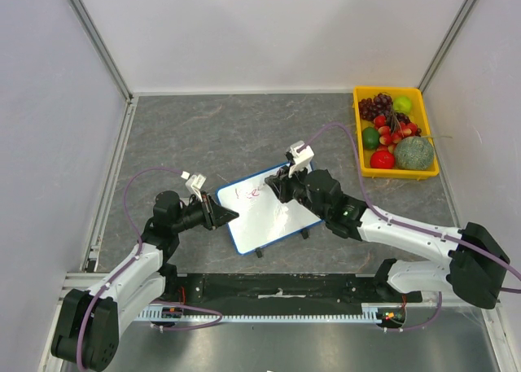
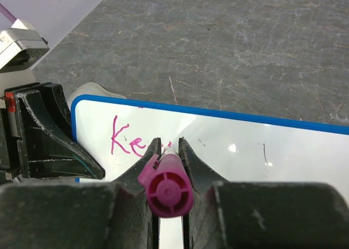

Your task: Write a sentence on the whiteboard

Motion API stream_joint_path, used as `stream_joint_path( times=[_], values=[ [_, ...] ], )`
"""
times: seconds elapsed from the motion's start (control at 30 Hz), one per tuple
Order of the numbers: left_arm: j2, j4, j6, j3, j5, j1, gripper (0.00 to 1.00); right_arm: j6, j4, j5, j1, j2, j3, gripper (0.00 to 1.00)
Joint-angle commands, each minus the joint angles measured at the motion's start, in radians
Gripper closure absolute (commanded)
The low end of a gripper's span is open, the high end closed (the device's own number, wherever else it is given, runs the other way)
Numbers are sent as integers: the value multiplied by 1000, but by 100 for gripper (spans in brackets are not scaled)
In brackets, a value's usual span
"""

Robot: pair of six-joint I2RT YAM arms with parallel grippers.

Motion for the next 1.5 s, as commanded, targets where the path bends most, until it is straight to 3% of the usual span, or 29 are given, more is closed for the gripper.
stream_joint_path(
  times=[0.0, 0.6, 0.97, 1.47],
  values=[
    [-11, 12, 80, -7, -43, 3, 98, 5, -4, -9, -4, -7, -42, 100],
    [-11, 12, 79, -7, -47, 5, 98, 28, -4, -88, -4, -53, -119, 100],
    [-14, 12, 79, -9, -47, 5, 98, 22, -7, -131, -30, -93, -14, 100],
    [-17, 12, 79, -9, -47, 2, 98, 38, 40, -179, -87, -30, 30, 100]
  ],
)
